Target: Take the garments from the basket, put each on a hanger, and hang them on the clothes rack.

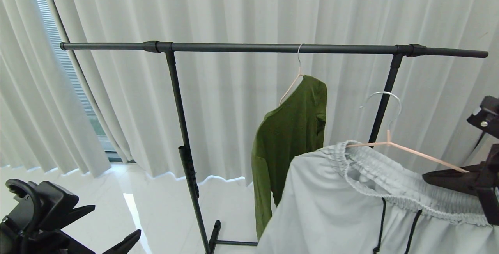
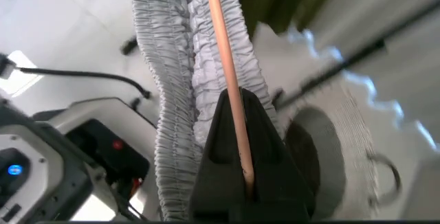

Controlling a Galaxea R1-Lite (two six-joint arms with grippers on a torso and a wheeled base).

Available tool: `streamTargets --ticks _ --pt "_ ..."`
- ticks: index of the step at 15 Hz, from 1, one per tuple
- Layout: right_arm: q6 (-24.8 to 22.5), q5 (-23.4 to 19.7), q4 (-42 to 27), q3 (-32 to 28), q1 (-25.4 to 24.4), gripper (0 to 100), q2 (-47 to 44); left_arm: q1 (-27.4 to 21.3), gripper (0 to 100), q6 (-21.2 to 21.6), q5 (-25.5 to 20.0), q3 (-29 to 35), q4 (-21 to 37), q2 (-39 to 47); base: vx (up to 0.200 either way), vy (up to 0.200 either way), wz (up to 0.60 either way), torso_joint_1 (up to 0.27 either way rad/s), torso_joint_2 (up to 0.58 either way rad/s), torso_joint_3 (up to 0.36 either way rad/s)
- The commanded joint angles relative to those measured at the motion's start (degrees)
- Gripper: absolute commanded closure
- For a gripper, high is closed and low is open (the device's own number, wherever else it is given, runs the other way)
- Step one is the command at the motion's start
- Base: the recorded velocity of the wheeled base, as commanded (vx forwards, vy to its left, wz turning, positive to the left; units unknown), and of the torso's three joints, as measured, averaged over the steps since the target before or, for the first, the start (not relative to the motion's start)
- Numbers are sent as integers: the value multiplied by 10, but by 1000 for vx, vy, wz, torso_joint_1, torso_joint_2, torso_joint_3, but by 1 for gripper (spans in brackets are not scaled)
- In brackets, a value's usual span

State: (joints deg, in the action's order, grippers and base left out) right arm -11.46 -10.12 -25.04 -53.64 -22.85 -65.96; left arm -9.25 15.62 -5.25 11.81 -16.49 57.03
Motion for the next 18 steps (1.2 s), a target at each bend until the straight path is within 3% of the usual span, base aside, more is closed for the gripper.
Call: streamTargets --ticks 1,6,9,12,15,18 --pt "0 15 -26 1 53 100 31 5 0 2 0 1 0 0 0 0 0 0 0 0" --pt "6 36 -18 0 149 100 32 6 0 4 6 5 -1 0 0 0 0 0 0 0" --pt "43 34 61 0 159 100 19 6 0 26 6 7 -1 1 0 0 0 0 0 0" --pt "46 34 130 -17 160 100 -12 6 0 28 6 33 -1 22 0 0 0 0 0 0" --pt "46 34 165 -52 165 100 -51 5 0 24 6 59 -1 43 0 0 0 0 0 0" --pt "48 34 171 -84 165 100 -72 5 0 24 6 61 -1 45 200 0 0 -1 1 2"
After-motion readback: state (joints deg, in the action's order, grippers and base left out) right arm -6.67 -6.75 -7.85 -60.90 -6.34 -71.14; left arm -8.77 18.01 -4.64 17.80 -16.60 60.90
